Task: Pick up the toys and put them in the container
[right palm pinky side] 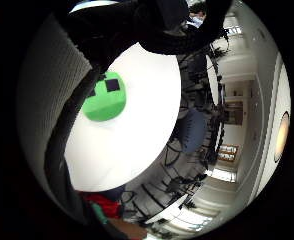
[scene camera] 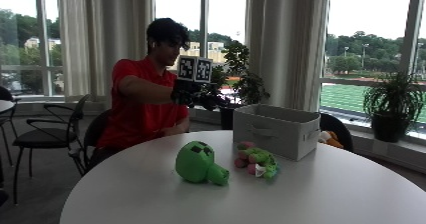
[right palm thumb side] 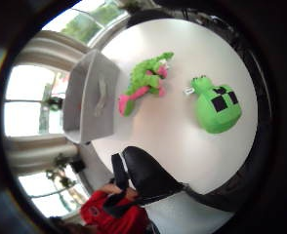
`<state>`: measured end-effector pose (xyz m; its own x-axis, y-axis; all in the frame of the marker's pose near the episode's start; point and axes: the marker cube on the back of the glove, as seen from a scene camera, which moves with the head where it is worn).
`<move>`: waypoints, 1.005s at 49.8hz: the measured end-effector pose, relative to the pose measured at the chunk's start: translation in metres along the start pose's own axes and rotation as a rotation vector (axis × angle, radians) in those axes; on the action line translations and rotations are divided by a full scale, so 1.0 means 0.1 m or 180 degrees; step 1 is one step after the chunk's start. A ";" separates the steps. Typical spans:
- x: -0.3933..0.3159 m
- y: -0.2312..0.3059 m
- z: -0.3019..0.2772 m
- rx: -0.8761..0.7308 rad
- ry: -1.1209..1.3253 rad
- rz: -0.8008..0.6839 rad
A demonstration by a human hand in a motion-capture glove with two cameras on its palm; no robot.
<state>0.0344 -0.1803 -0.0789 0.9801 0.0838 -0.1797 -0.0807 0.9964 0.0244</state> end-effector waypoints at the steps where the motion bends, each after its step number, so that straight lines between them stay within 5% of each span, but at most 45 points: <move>1: 0.05 0.02 0.03 -0.0022 -0.0018 -0.0130; 50: 0.42 -0.36 1.00 -0.0390 -0.0303 0.0249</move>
<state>0.0967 -0.2133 0.0105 0.9823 0.1655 -0.0879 -0.1731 0.9811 -0.0865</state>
